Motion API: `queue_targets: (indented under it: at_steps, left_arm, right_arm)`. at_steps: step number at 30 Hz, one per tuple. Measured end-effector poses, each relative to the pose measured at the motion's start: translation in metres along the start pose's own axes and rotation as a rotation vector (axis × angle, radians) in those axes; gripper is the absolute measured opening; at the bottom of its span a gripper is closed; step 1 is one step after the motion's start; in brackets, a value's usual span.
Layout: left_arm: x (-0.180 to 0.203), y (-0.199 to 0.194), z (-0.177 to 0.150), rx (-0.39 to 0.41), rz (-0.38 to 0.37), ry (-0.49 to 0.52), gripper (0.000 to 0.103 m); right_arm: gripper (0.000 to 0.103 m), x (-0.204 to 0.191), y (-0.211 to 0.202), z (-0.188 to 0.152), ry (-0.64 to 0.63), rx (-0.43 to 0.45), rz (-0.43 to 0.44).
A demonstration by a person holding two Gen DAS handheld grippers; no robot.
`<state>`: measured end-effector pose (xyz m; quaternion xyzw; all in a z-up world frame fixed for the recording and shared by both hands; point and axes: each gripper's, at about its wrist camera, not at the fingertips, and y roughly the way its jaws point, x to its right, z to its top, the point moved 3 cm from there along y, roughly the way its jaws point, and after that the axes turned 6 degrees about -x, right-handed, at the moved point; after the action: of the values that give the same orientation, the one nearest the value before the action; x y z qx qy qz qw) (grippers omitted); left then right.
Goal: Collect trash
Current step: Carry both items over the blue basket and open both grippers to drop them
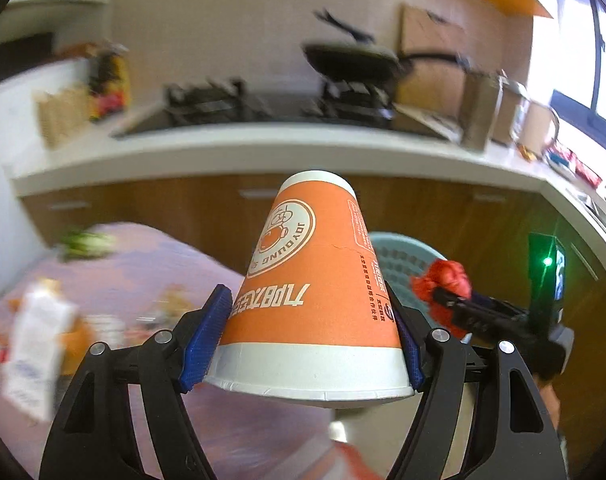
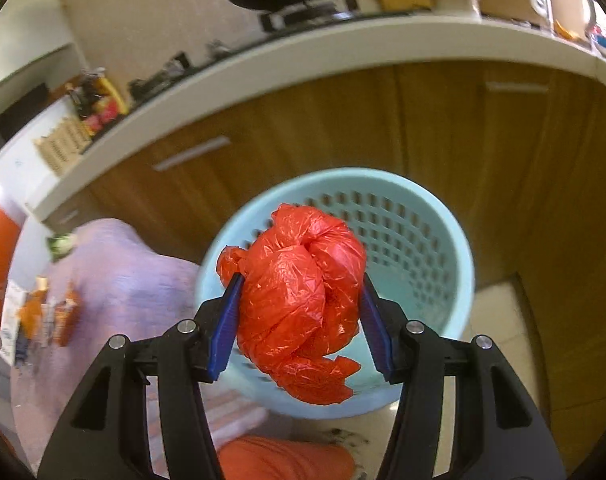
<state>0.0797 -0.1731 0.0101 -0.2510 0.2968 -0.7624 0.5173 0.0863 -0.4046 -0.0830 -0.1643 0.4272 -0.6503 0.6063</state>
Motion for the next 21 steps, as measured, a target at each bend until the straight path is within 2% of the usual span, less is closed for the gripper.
queue_targets:
  at_steps: [3, 7, 12, 13, 16, 17, 18, 19, 21]
  left_arm:
    - [0.025, 0.053, 0.006, -0.104, -0.034, 0.009, 0.071]
    - [0.037, 0.099, 0.01, -0.189, -0.079, 0.006, 0.071]
    - [0.056, 0.136, 0.012, -0.241, -0.094, 0.029, 0.074]
    - [0.06, 0.145, 0.013, -0.253, -0.098, 0.032, 0.07]
    - [0.062, 0.159, 0.008, -0.277, -0.107, 0.033, 0.067]
    - [0.062, 0.163, 0.007, -0.281, -0.107, 0.031, 0.064]
    - [0.062, 0.166, 0.007, -0.287, -0.11, 0.032, 0.053]
    - [0.062, 0.171, 0.005, -0.307, -0.117, 0.034, 0.037]
    - [0.063, 0.184, 0.003, -0.359, -0.12, 0.027, 0.026]
  right_arm:
    - [0.052, 0.022, 0.013, -0.005, 0.032, -0.019, 0.006]
    - [0.053, 0.034, 0.024, -0.007, 0.035, -0.026, 0.005]
    - [0.058, 0.041, 0.031, -0.005, 0.056, -0.037, 0.021]
    - [0.058, 0.045, 0.03, -0.005, 0.064, -0.038, 0.03]
    - [0.059, 0.051, 0.027, -0.004, 0.086, -0.032, 0.033]
    - [0.059, 0.055, 0.026, -0.004, 0.095, -0.03, 0.039]
    - [0.059, 0.057, 0.026, -0.003, 0.104, -0.029, 0.043]
    - [0.059, 0.062, 0.024, -0.003, 0.116, -0.025, 0.044]
    - [0.059, 0.067, 0.022, -0.002, 0.124, -0.02, 0.042]
